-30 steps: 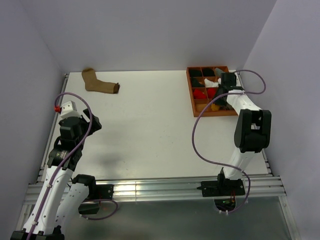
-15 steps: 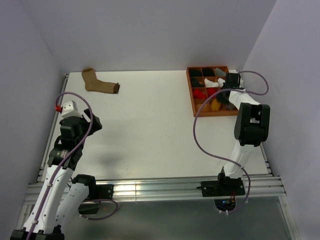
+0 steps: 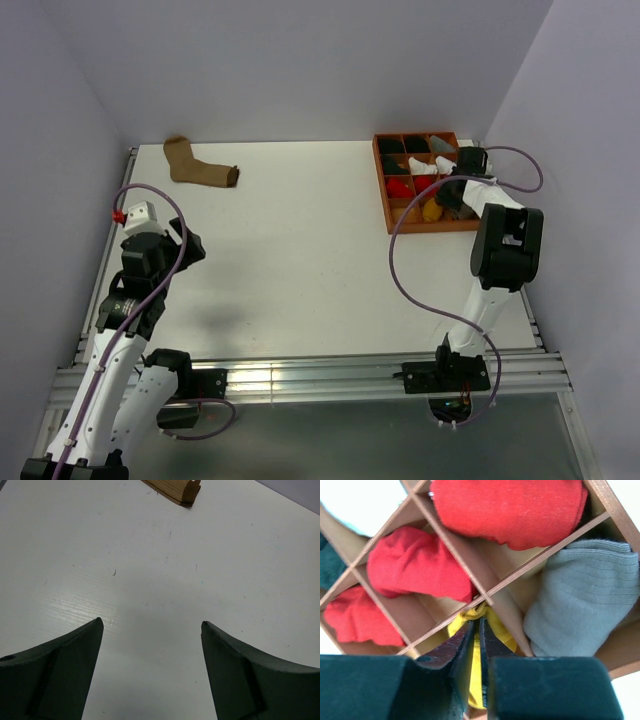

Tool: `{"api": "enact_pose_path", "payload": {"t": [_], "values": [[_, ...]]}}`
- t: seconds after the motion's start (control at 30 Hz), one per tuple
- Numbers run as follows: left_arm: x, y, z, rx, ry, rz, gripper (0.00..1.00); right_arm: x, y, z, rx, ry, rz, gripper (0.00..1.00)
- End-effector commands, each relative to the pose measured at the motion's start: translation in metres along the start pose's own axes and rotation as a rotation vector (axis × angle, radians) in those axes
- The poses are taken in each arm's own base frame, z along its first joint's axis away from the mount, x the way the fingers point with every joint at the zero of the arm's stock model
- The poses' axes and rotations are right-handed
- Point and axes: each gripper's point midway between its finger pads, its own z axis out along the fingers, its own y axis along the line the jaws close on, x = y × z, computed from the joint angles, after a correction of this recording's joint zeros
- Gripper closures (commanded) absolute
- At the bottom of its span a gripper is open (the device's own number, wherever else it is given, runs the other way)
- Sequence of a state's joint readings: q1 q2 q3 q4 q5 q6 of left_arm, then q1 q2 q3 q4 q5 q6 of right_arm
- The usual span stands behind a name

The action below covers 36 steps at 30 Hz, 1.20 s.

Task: Roll the socks
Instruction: Place the sock in the storage box, then move the sock to the center of the board.

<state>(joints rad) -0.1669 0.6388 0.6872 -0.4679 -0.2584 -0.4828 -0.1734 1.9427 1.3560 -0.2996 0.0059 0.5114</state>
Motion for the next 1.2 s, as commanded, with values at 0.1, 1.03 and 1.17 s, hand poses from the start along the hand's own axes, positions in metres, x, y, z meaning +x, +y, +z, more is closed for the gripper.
{"api": "enact_pose_path", "payload": {"t": [0.1, 1.03, 1.17], "values": [[-0.006, -0.007, 0.001, 0.039, -0.028, 0.004, 0.15, -0.053, 0.055, -0.089, -0.214, -0.164, -0.062, 0.73], [-0.030, -0.083, 0.166, 0.068, 0.131, 0.083, 0.16, 0.106, 0.078, -0.380, -0.987, -0.351, -0.211, 0.13], [-0.028, -0.086, 0.218, 0.030, 0.156, 0.208, 0.29, 0.136, 0.078, -0.374, -1.041, -0.257, -0.266, 0.14]]}}
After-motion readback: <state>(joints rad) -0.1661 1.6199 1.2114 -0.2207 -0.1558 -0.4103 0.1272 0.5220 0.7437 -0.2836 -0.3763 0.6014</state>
